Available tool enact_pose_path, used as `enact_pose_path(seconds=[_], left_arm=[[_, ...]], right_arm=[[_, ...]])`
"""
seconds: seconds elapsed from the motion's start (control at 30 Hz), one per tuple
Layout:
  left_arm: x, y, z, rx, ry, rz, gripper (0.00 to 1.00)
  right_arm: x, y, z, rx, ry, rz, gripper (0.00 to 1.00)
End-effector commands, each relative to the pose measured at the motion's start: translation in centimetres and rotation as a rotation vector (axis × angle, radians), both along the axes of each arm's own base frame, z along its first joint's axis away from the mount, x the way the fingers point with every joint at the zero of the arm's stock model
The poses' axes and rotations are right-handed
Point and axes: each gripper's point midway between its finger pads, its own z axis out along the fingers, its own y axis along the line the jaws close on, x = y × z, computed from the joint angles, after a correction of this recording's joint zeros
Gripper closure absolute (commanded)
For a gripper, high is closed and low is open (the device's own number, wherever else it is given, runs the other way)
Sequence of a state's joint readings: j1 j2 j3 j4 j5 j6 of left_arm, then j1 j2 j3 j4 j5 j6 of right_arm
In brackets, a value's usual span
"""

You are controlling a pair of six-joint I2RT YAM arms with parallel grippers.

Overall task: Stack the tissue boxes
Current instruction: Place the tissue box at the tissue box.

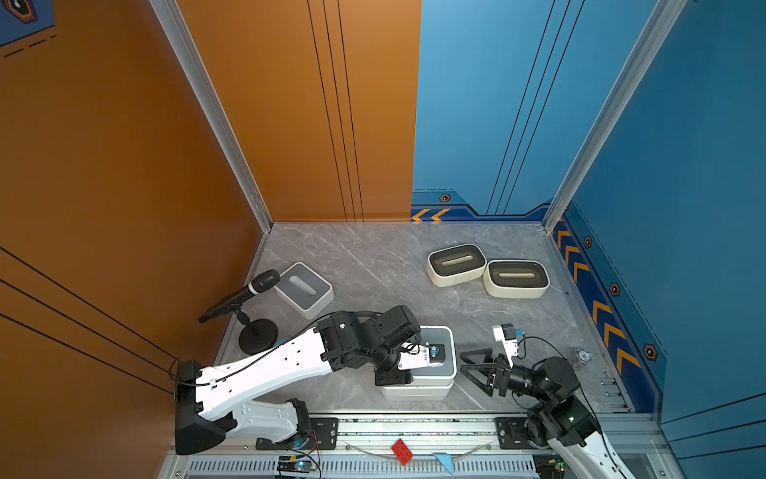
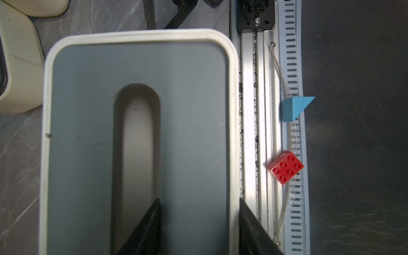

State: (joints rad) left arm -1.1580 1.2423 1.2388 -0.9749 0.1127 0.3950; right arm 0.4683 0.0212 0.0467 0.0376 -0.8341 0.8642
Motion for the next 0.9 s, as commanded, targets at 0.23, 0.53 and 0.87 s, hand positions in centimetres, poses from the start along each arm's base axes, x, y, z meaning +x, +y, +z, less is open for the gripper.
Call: enact_pose_path(seconds=[0.23, 0.53, 0.87], left_arm=[[-0.2, -0.8, 0.8, -0.064, -0.018, -0.011, 0.59], [-0.3, -0.8, 0.3, -0.055, -0.016, -0.02, 0.59], [-0.4, -0.6, -0.2, -0.043, -0.009, -0.019, 0.59]], right_arm=[[-0.1, 0.1, 0.4, 0.011, -0.055, 0.001, 0.0], [0.0, 0.1, 0.4, 0.008, -0.056, -0.003, 0.0], [0.0, 0.1, 0.3, 0.005, -0.056, -0.003, 0.0]])
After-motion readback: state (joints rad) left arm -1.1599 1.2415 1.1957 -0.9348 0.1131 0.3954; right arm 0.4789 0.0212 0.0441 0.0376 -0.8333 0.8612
